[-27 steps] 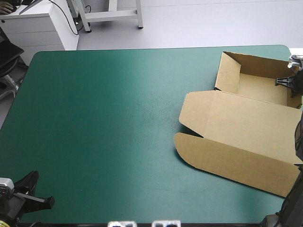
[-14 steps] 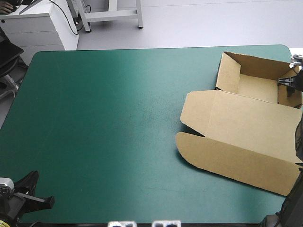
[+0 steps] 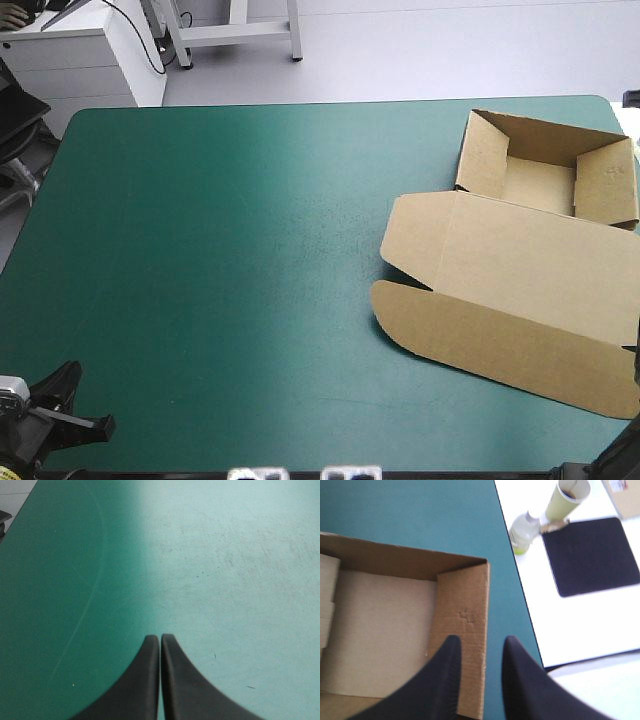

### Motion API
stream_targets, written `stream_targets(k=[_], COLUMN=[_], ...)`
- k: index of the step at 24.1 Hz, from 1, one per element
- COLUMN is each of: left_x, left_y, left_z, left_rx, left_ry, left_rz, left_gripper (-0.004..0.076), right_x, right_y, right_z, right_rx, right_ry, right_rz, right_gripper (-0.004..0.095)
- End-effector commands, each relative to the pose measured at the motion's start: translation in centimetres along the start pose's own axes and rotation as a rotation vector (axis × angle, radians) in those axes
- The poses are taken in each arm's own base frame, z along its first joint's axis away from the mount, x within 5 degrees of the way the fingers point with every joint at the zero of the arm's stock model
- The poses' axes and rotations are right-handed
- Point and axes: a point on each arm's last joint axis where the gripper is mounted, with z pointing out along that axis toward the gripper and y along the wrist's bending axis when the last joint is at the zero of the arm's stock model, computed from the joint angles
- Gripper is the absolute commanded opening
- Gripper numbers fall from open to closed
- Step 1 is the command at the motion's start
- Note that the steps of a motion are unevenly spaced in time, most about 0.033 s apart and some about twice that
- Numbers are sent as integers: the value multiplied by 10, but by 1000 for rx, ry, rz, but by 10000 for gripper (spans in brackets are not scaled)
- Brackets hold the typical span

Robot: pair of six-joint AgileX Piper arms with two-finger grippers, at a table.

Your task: Fold the box

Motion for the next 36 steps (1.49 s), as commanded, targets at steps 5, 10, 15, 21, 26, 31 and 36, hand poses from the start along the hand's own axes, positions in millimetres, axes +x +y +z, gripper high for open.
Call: stream_targets(k=[5,10,15,21,26,31,36], left_x=[-12,-13,-13,-13,-13,-13,-11], left_y=[0,-1,-1,-1,-1,-1,0], left_z=[-3,-3,-3,-3,-3,-3,-2], left_rx=[7,9,9,9,9,9,5], left_ry=[-78,-84,-84,-84,-84,-84,-62], left_rz=[0,0,10,10,10,10,9], left_gripper=[-8,-8,-8,-8,-8,-8,-8], right_x=[7,49,110,181,220,270,312], right_y=[21,41,60,83,81,84,90], right_z=[-175,-224,-222,-228,-225,-205,-178], right_rx=[-100,-197,-245,-300,-264,-292,-328], right_ry=[-384,-428,-461,-540,-521,-505,-505], right_rz=[-22,-50,-48,-155,-200,-235,-205], right_gripper=[-9,-8,-9,-8,-8,-8,-8])
